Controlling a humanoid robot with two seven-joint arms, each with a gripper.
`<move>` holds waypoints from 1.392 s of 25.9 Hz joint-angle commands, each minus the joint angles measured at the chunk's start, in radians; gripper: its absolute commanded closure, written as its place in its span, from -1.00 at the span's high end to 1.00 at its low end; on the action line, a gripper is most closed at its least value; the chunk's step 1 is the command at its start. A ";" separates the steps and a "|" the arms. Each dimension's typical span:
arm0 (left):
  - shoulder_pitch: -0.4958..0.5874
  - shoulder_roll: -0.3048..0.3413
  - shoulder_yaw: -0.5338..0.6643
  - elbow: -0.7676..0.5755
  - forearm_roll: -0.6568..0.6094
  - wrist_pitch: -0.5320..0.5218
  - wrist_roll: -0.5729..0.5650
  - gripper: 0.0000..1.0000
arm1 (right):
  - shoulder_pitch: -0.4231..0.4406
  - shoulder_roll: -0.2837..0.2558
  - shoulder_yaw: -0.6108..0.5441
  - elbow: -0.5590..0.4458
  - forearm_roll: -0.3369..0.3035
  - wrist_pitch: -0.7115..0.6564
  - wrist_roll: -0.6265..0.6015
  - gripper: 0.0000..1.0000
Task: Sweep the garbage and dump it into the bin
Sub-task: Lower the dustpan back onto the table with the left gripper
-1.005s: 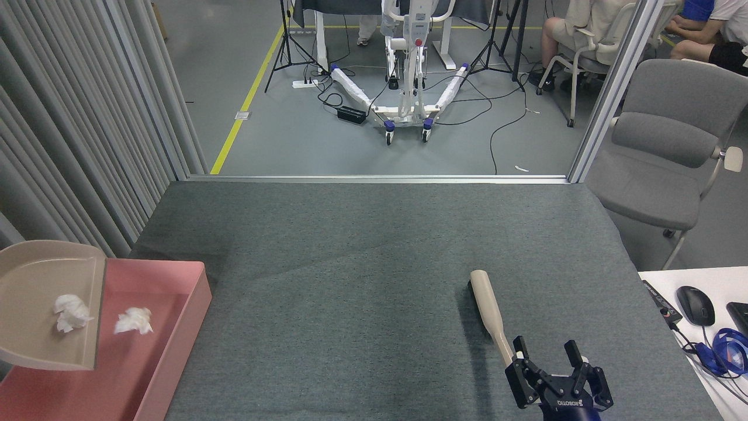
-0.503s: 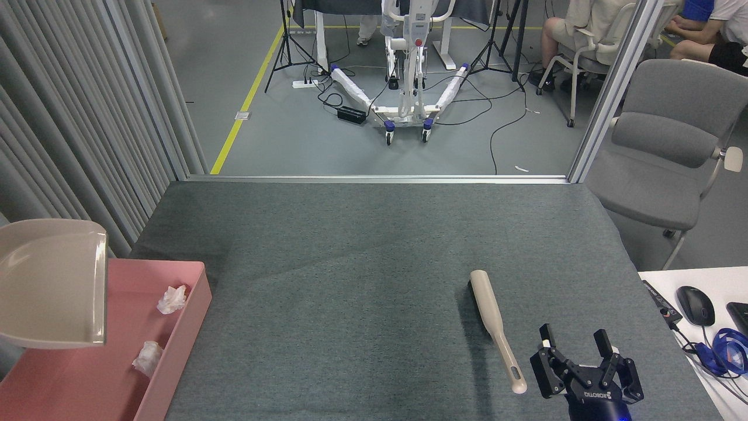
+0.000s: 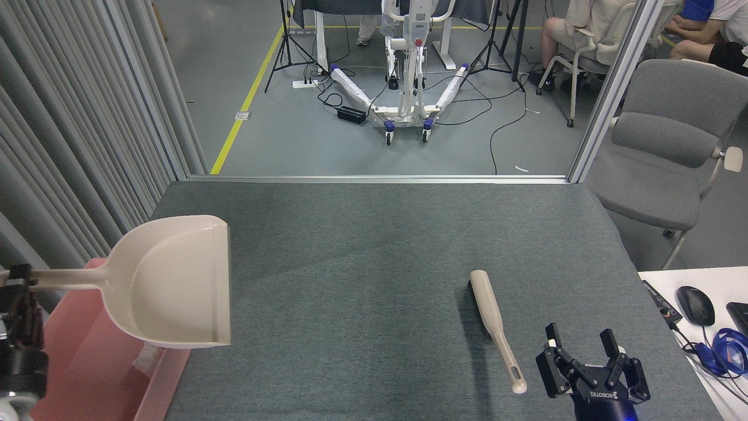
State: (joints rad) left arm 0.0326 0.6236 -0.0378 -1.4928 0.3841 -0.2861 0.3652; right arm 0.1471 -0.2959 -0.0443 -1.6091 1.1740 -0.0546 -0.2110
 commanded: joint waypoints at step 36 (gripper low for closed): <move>-0.194 -0.579 -0.237 0.321 -0.510 0.148 0.103 -0.85 | 0.026 -0.002 0.003 0.008 0.018 -0.002 0.001 0.93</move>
State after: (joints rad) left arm -0.1578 0.0569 -0.2769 -1.2011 -0.1191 -0.1150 0.4686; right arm 0.1730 -0.2960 -0.0415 -1.6015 1.1918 -0.0570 -0.2076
